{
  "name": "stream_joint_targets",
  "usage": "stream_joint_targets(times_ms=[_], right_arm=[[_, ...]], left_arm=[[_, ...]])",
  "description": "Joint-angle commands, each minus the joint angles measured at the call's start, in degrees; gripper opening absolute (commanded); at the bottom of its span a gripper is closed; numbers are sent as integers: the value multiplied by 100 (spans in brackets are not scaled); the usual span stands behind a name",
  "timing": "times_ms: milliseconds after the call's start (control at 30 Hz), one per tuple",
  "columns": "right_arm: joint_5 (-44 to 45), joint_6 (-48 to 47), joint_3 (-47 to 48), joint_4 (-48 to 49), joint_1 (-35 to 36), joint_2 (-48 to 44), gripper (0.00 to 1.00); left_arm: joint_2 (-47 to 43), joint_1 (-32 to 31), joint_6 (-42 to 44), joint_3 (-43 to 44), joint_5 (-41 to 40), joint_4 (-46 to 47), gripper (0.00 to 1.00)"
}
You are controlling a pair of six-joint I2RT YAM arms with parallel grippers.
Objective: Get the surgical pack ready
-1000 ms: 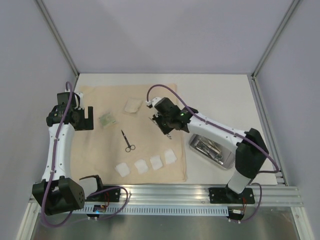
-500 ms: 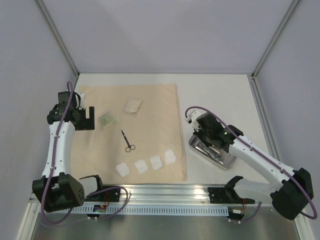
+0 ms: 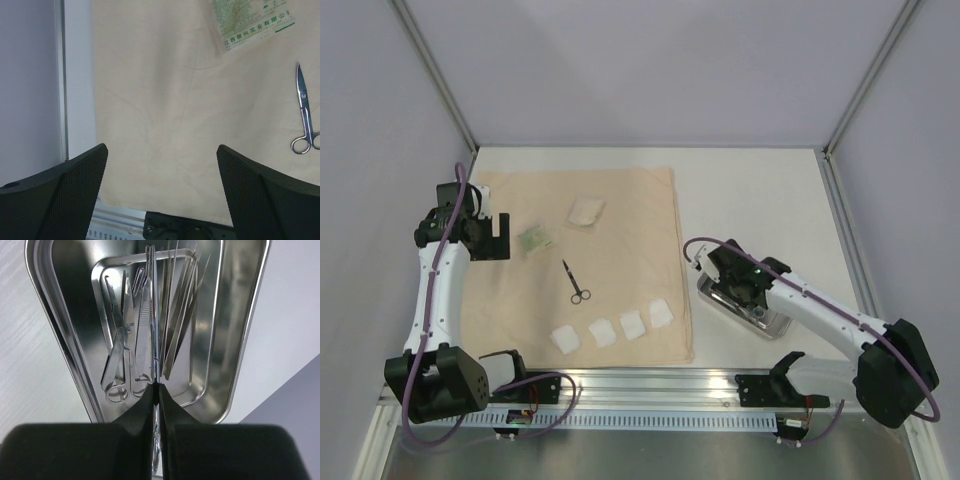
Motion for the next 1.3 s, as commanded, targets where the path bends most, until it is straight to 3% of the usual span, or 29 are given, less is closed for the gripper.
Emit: stream_joint_targets(times_ms=[0, 200, 300, 433, 467, 533, 667, 767, 800, 867, 1033, 1167, 1267], right_arm=[[-13, -263, 4, 357, -19, 288, 0], [-40, -228, 83, 471, -19, 791, 0], [118, -219, 74, 480, -19, 817, 12], [66, -184, 136, 322, -19, 659, 34], [31, -167, 153, 270, -1, 581, 44], [39, -140, 267, 138, 7, 484, 50], [521, 70, 881, -144, 104, 290, 52], [979, 1017, 1873, -197, 174, 412, 55], [936, 1838, 2163, -179, 183, 465, 56], [630, 2598, 2647, 127, 192, 632, 56], [74, 4532, 2579, 1760, 700, 1009, 56], [338, 4791, 3281, 1834, 1377, 2238, 57], [242, 4694, 4351, 1369, 1852, 3316, 59]], left_arm=[[-36, 42, 65, 236, 73, 5, 100], [-44, 33, 65, 236, 47, 5, 100], [-36, 33, 73, 236, 47, 5, 100], [-27, 33, 73, 236, 55, 13, 100], [-35, 33, 65, 227, 55, 13, 100], [-44, 33, 73, 227, 55, 5, 100], [-62, 33, 74, 218, 55, 13, 100], [-123, 33, 74, 183, 64, 48, 100], [-132, 33, 82, 131, 55, 66, 100], [-150, 33, 82, 78, 55, 101, 100], [-185, 33, 65, 42, -146, 119, 100], [-203, 42, 47, -45, -393, 215, 100], [-150, 68, 3, -37, -472, 251, 100]])
